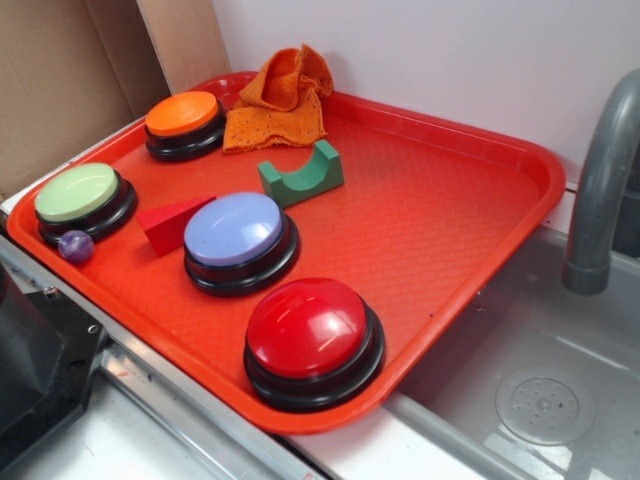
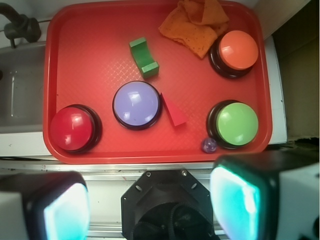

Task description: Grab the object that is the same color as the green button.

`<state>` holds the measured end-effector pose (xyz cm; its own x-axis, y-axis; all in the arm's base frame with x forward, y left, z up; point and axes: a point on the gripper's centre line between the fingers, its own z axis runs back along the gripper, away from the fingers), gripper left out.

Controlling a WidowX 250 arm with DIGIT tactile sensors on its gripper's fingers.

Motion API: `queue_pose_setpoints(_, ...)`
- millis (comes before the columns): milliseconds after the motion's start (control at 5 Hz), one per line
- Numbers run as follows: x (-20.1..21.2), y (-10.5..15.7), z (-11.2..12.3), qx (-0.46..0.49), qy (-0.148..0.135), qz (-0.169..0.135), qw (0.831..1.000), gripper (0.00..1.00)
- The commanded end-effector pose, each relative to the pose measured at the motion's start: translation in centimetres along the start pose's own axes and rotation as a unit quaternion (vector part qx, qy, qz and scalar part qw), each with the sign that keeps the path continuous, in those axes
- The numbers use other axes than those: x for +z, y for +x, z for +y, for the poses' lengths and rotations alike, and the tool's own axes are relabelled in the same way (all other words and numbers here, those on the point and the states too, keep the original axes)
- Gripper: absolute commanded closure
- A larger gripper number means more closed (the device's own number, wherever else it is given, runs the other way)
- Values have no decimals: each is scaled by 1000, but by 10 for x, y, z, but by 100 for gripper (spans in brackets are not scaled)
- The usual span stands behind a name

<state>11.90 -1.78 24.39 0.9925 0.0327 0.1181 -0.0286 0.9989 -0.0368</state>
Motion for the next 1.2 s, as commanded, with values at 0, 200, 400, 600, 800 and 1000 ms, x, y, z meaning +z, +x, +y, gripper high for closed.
queue_pose_setpoints(0, 0, 0, 0, 0, 0, 0, 1000, 0)
queue_pose_setpoints(200, -18, 19, 1, -37, 13, 1, 999, 0)
queue_pose_setpoints(400, -46, 46, 0, -73, 16, 2, 997, 0)
queue_pose_setpoints(600, -74, 72, 0, -93, 8, 7, 996, 0)
queue_pose_setpoints(800, -123, 113, -6, -128, -13, 0, 992, 0)
queue_pose_setpoints(1000, -166, 139, -10, -132, -4, 8, 991, 0)
